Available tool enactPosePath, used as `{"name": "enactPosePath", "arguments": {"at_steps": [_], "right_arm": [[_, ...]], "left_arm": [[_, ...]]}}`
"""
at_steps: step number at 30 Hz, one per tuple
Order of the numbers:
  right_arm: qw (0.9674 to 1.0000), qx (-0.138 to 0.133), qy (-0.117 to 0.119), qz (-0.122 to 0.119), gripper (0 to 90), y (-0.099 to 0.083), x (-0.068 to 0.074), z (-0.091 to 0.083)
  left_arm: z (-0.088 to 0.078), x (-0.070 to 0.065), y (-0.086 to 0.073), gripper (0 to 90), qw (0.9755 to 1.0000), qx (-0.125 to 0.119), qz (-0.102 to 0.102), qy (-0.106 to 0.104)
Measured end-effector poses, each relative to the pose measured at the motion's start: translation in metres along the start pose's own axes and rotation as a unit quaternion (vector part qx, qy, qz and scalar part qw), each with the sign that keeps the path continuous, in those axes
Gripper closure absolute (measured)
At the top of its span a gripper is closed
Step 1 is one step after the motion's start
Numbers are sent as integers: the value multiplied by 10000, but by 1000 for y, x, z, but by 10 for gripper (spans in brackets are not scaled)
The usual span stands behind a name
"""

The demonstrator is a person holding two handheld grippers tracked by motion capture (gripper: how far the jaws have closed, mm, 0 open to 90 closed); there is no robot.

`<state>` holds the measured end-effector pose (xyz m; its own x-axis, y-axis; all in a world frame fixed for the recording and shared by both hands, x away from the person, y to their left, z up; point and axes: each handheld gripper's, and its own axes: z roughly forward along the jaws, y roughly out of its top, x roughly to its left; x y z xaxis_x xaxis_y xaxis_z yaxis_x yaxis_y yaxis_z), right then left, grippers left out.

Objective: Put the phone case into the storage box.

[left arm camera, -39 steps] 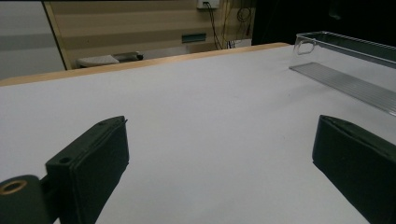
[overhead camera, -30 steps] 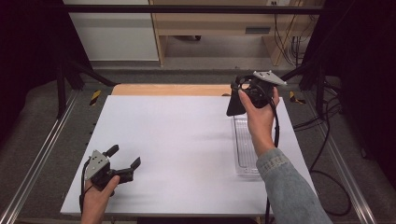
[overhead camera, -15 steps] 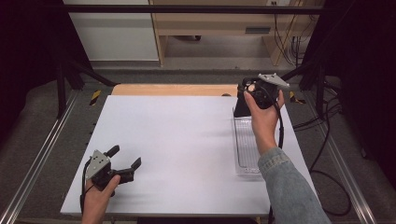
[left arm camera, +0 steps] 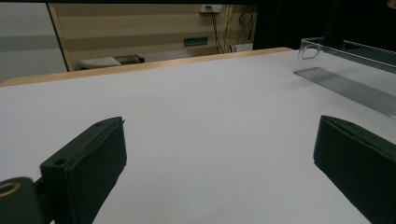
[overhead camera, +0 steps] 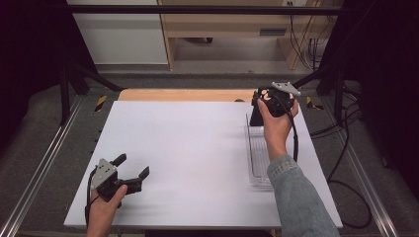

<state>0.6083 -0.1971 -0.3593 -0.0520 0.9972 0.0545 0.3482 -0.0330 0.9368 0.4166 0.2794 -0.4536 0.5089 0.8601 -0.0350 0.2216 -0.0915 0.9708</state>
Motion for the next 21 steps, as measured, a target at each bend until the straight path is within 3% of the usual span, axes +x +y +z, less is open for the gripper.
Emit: {"name": "enactPosePath", "arguments": {"at_steps": [9, 21], "right_arm": [[9997, 21, -188, -168, 138, -12, 1, 7], [9994, 79, -275, -184, 137, -23, 4, 18]], "left_arm": [[0, 0, 0, 26, 10000, -2, 5, -15], [1, -1, 0, 26, 10000, -4, 17, -31]]}}
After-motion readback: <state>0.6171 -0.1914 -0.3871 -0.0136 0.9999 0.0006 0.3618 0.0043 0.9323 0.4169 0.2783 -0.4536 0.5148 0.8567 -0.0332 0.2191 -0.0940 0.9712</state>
